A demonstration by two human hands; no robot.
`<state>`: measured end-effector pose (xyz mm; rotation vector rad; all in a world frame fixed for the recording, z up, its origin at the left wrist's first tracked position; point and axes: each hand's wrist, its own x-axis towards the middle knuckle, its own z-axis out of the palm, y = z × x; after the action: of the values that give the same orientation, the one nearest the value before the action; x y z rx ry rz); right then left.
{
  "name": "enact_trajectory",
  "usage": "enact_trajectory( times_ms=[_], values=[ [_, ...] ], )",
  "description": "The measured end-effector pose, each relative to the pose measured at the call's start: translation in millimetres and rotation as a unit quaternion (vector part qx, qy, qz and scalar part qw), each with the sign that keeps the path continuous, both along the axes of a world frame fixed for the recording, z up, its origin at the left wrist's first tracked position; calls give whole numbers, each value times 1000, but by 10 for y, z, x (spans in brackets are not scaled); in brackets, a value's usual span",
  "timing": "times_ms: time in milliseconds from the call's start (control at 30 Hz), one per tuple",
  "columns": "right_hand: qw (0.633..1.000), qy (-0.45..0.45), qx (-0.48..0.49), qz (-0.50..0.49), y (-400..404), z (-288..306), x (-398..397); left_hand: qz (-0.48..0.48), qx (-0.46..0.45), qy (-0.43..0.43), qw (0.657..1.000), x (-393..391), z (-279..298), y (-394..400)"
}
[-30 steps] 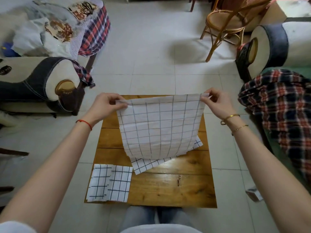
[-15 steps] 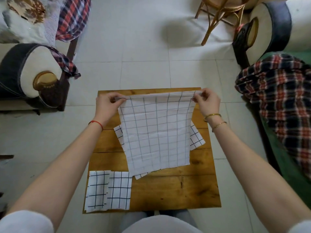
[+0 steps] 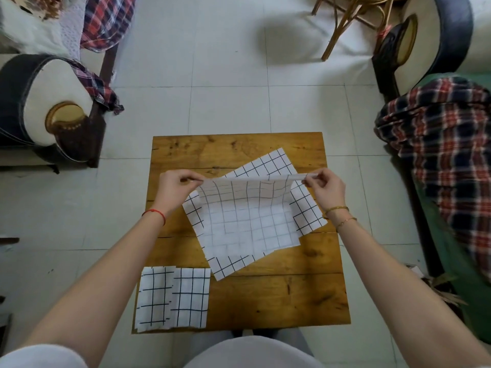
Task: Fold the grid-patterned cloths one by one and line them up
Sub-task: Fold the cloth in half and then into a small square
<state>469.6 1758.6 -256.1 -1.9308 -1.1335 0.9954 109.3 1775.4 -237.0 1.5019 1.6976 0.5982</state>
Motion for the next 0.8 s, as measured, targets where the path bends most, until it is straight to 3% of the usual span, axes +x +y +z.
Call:
enact_trajectory(
  times_ms=[400, 800],
  values=[
    [991, 53, -117, -22, -723, -700, -26, -31, -78, 36, 996, 51, -742, -891],
    [982, -46, -182, 25, -1049, -1513, -95, -67, -155, 115, 979, 95, -1572, -1373]
  ],
)
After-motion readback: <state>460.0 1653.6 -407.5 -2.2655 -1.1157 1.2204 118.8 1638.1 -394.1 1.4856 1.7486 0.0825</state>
